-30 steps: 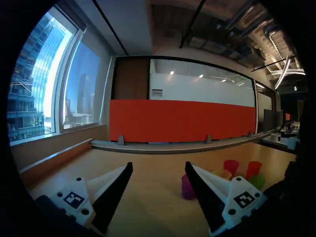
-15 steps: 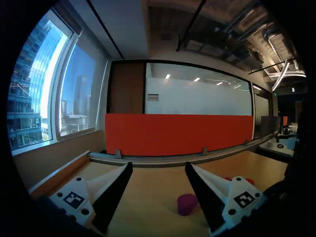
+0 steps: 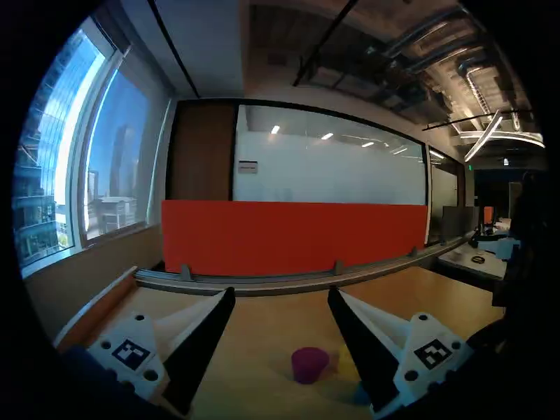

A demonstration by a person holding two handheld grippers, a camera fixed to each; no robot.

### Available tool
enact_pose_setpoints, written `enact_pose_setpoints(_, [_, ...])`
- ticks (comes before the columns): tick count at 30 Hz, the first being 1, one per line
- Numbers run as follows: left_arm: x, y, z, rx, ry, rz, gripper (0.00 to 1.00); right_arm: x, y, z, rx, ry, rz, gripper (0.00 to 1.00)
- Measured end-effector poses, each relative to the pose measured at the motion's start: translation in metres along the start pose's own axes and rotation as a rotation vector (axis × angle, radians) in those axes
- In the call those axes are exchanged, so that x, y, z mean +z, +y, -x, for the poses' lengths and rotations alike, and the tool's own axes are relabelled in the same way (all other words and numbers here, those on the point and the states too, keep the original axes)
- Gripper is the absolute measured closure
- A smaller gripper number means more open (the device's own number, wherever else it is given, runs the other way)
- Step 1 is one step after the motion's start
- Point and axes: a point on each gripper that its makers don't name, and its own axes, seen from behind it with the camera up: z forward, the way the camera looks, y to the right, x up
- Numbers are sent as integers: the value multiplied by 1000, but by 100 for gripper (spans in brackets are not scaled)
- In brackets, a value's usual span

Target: Pour water

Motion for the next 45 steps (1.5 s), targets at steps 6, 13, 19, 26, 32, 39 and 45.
enact_pose_setpoints(6, [1,25,-10,3,8,120,1,0,-14,-1,-11,-2,-94,1])
enact_pose_setpoints(13, [-4,52,-18,12,13,248,1,-3,-43,-6,-19,-3,-233,1])
enact_pose_setpoints(19, [-7,70,-13,52,-1,321,1,-5,-65,-6,-11,-8,-346,1])
enact_pose_setpoints(26, [-5,80,-2,57,-37,369,1,-4,-76,5,-28,-44,-401,1])
enact_pose_setpoints(32, [-5,87,11,70,-71,414,1,-5,-84,19,-53,-96,-452,1])
enact_pose_setpoints(39, [-9,96,27,60,-112,475,1,-8,-90,38,-86,-159,-501,1])
enact_pose_setpoints(45, [-9,97,47,56,-148,502,1,-11,-96,55,-109,-194,-529,1])
